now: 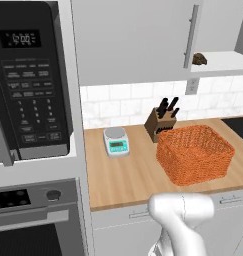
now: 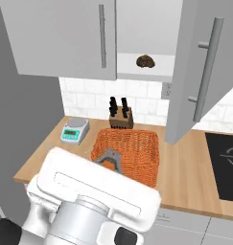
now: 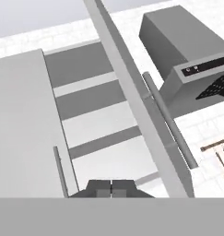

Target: Open the cabinet, pick up the bread from the cabinet and place it in the basket. Then move the basket to the dining counter.

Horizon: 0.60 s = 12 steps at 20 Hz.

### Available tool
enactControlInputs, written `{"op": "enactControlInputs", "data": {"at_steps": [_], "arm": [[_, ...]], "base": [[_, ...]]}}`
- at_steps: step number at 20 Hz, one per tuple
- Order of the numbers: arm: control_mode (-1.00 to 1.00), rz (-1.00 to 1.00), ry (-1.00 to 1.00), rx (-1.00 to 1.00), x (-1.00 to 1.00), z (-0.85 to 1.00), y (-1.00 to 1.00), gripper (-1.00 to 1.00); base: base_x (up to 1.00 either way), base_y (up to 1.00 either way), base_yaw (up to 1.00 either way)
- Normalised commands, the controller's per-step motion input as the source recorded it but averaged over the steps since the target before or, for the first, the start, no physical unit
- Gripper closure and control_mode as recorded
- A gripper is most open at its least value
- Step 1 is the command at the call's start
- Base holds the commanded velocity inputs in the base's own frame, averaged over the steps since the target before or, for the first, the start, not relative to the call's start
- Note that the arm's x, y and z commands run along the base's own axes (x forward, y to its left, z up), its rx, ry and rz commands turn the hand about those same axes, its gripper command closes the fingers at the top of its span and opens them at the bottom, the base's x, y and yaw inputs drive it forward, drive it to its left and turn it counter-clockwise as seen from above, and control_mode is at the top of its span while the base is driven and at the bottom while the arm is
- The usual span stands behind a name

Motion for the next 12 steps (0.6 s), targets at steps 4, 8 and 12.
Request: {"op": "enactControlInputs", "data": {"at_steps": [4,8,12], "arm": [[-1.00,-0.22,-0.18,-0.04,0.75,0.01,1.00,1.00],[-1.00,-0.27,-0.01,-0.08,1.00,0.00,1.00,1.00],[-1.00,-0.32,0.03,-0.11,1.00,0.00,0.69,1.00]], "base": [[0.00,0.00,0.00],[0.00,0.00,0.00],[0.00,0.00,0.00]]}}
